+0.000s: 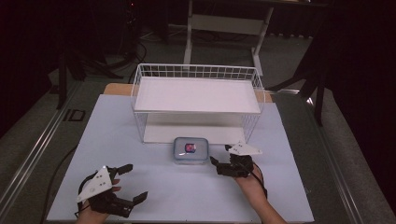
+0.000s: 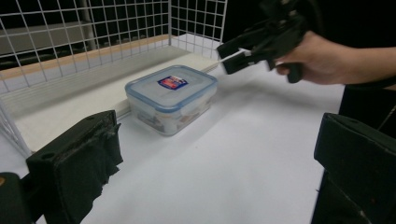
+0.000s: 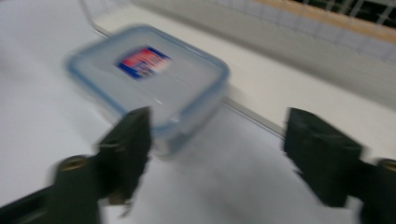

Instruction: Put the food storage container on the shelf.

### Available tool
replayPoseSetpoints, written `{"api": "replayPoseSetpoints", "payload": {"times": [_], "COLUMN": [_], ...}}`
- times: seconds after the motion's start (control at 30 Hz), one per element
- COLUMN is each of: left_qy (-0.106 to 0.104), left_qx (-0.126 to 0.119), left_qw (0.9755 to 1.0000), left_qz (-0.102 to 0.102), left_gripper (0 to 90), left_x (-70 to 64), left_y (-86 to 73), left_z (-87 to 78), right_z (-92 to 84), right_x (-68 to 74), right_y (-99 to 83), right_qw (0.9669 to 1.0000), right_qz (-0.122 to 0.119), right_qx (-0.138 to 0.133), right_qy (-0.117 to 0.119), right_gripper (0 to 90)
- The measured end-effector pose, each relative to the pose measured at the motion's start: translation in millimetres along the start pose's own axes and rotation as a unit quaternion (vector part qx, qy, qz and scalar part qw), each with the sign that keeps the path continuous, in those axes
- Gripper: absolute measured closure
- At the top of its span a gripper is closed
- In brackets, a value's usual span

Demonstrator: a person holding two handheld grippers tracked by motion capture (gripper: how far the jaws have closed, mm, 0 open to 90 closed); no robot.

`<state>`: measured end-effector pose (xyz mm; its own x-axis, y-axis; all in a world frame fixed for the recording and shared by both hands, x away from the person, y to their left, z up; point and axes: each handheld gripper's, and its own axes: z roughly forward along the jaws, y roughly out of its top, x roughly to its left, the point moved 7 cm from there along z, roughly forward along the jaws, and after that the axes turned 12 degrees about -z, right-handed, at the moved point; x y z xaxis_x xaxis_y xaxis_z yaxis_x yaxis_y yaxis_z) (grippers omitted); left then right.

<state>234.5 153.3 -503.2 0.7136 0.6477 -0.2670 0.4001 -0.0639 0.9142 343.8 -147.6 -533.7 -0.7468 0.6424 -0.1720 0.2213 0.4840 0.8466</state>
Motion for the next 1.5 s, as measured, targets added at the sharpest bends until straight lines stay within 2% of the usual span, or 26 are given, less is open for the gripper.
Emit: {"api": "replayPoseSetpoints", "payload": {"times": [0.03, 0.1, 0.17, 0.27, 0.4, 0.5, 0.53, 0.6, 0.73, 0.77, 0.83, 0.9, 0.93, 1.0, 1.17, 1.2, 1.23, 1.27, 1.33, 1.37, 1.47, 1.5], "left_qy": [0.0, 0.006, 0.005, 0.011, 0.011, 0.003, 0.003, 0.006, 0.01, 0.014, 0.015, 0.013, 0.013, 0.007, 0.004, 0.0, -0.002, -0.002, -0.012, -0.012, 0.001, 0.003], "left_qx": [0.003, 0.012, 0.013, 0.014, 0.036, 0.05, 0.055, 0.057, 0.06, 0.062, 0.066, 0.072, 0.077, 0.082, 0.085, 0.09, 0.091, 0.092, 0.103, 0.103, 0.117, 0.119], "left_qw": [1.0, 0.9998, 0.9999, 0.9998, 0.9992, 0.9987, 0.9985, 0.9983, 0.9981, 0.9979, 0.9977, 0.9972, 0.9968, 0.9963, 0.9957, 0.9946, 0.9941, 0.9935, 0.9912, 0.9912, 0.9882, 0.9875], "left_qz": [0.002, 0.013, 0.006, -0.006, -0.013, -0.01, -0.008, -0.007, -0.011, -0.011, -0.012, -0.014, -0.014, -0.025, -0.037, -0.05, -0.059, -0.067, -0.083, -0.083, -0.098, -0.103], "left_gripper": [1.4, 1.4, 1.4, 1.4, 1.3, 1.3, 1.3, 1.3, 1.2, 1.2, 1.2, 0.4, 0.3, 0.3, 0.3, 0.3, 0.3, 0.3, 0.3, 0.3, 0.4, 0.4], "left_x": [1.2, 3.8, 5.8, 8.8, 9.4, 8.0, 8.0, 8.1, 12.6, 14.4, 16.7, 18.8, 19.8, 21.7, 25.9, 28.2, 29.9, 31.8, 34.1, 34.1, 43.4, 45.5], "left_y": [1.6, 5.9, 12.4, 24.5, 35.4, 39.8, 40.8, 44.5, 50.1, 50.9, 51.5, 51.2, 50.9, 50.8, 50.7, 49.4, 48.9, 48.2, 45.9, 45.9, 41.1, 40.0], "left_z": [2.0, 6.7, 12.0, 21.1, 33.9, 45.8, 48.9, 57.3, 70.7, 74.1, 81.2, 89.7, 92.8, 100.7, 116.7, 122.8, 125.4, 128.2, 133.4, 133.4, 145.2, 147.7], "right_z": [-7.0, -13.3, -17.5, -21.9, -27.0, -24.8, -24.5, -22.6, -19.6, -17.9, -11.0, -5.8, -2.6, 1.3, 10.4, 13.0, 20.0, 20.0, 24.8, 24.8, 32.7, 37.6], "right_x": [3.8, 6.0, 7.1, 5.7, 2.0, -0.5, -1.9, -4.7, -12.0, -13.4, -14.5, -12.8, -13.2, -14.1, -16.3, -16.4, -16.8, -16.8, -17.5, -17.5, -19.4, -18.8], "right_y": [5.9, 10.6, 13.2, 16.3, 23.2, 25.5, 26.6, 27.7, 27.5, 26.9, 22.6, 21.4, 20.6, 21.1, 23.6, 24.7, 25.3, 25.3, 25.0, 25.0, 27.0, 26.7], "right_qw": [0.9997, 0.9996, 0.9994, 0.9992, 0.9982, 0.9987, 0.9986, 0.9981, 0.9985, 0.9989, 0.9999, 0.9998, 0.9996, 0.9994, 0.9982, 0.9975, 0.9966, 0.9966, 0.9947, 0.9947, 0.9945, 0.9937], "right_qz": [0.001, -0.004, -0.009, -0.026, -0.037, -0.038, -0.028, -0.023, -0.009, -0.003, 0.009, 0.018, 0.023, 0.032, 0.047, 0.055, 0.071, 0.071, 0.091, 0.091, 0.095, 0.099], "right_qx": [-0.02, -0.026, -0.032, -0.031, -0.043, -0.034, -0.044, -0.055, -0.055, -0.047, -0.007, 0.005, 0.012, 0.007, -0.003, -0.006, 0.007, 0.007, 0.014, 0.014, 0.008, 0.017], "right_qy": [0.015, 0.006, 0.01, 0.0, -0.019, -0.005, 0.006, 0.017, 0.002, -0.003, -0.009, 0.007, 0.008, 0.014, 0.036, 0.046, 0.043, 0.043, 0.046, 0.046, 0.045, 0.049], "right_gripper": [13.6, 12.3, 11.6, 12.6, 15.1, 19.7, 24.5, 26.0, 25.6, 23.4, 21.1, 21.0, 21.0, 20.6, 18.9, 15.6, 13.5, 12.6, 12.2, 12.2, 10.8, 10.8]}}
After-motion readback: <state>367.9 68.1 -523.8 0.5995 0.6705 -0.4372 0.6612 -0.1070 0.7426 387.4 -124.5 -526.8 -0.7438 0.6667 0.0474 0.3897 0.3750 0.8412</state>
